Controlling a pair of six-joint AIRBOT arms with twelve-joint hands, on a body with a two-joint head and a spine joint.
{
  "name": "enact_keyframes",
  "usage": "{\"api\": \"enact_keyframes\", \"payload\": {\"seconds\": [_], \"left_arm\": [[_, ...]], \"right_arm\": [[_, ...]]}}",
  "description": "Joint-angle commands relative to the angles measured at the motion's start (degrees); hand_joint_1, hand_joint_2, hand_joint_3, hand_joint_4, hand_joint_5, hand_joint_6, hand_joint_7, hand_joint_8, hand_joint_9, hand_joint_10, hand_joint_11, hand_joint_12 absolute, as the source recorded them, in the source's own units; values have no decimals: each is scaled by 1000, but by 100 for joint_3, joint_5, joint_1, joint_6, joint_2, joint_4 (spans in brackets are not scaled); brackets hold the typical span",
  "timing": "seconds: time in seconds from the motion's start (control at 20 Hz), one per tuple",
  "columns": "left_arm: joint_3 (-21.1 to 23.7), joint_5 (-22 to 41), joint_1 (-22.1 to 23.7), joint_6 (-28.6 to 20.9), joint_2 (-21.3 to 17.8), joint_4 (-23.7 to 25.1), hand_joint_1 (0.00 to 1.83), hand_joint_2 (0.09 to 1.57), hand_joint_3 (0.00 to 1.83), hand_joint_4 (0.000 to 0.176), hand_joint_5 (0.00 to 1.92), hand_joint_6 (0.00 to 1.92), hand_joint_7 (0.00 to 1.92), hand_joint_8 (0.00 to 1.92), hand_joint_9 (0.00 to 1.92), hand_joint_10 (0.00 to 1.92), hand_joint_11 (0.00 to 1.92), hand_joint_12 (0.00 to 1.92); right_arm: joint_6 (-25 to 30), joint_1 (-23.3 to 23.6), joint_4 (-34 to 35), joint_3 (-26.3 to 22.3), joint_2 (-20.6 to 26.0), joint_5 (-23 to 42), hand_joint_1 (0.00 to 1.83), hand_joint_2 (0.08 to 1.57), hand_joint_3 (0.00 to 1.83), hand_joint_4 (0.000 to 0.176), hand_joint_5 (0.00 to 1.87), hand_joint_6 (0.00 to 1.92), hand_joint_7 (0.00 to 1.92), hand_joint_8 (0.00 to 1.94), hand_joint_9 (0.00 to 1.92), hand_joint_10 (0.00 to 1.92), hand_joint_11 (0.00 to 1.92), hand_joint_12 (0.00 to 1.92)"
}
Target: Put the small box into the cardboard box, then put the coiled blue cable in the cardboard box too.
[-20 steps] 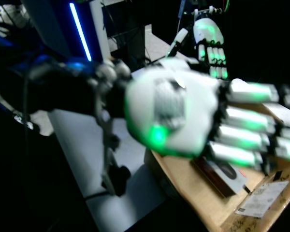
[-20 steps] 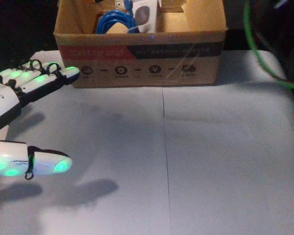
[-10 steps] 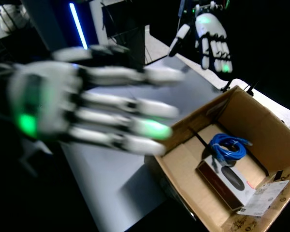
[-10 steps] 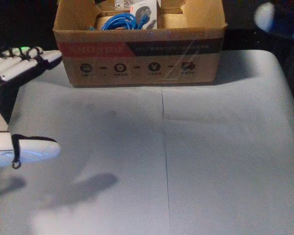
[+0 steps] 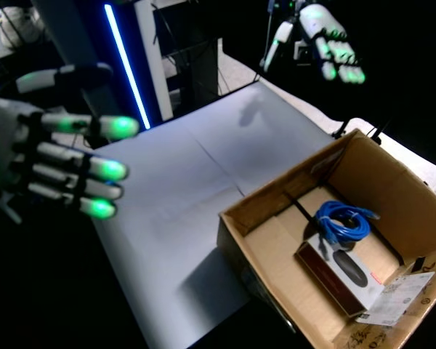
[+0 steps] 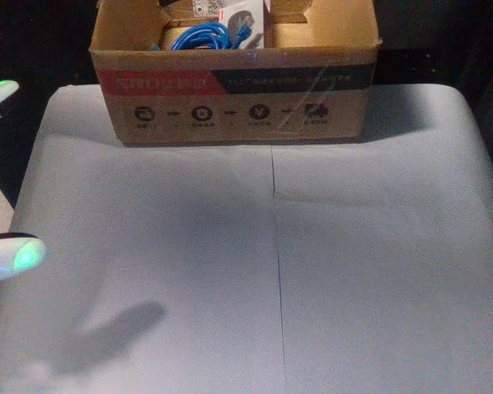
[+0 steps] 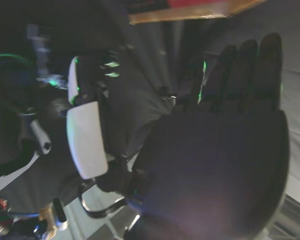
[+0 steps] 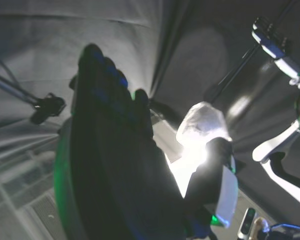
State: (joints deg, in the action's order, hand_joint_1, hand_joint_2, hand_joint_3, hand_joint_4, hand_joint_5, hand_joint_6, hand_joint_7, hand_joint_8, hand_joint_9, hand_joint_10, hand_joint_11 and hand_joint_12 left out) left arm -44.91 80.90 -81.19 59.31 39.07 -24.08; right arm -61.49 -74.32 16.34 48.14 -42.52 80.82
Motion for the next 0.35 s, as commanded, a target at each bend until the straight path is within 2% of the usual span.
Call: {"api": "enact_keyframes", "payload": {"seconds": [0.0,0.1,0.3], "left_arm": [[13,866,19,-15,-1,-21,462,904,0,176,0,0,0,0,0,0,0,0],[16,871,19,-24,40,-51,447,899,0,176,0,0,0,0,0,0,0,0],[45,938,3,-67,51,-51,479,899,0,176,0,0,0,0,0,0,0,0]], "right_arm": [[44,-94,177,-49,26,1063,424,934,0,176,0,0,0,0,0,0,0,0],[196,-339,361,-91,-11,1141,416,933,0,176,0,0,0,0,0,0,0,0],[271,-395,444,-53,-84,1138,378,952,7,176,20,7,0,0,0,0,0,0]]}}
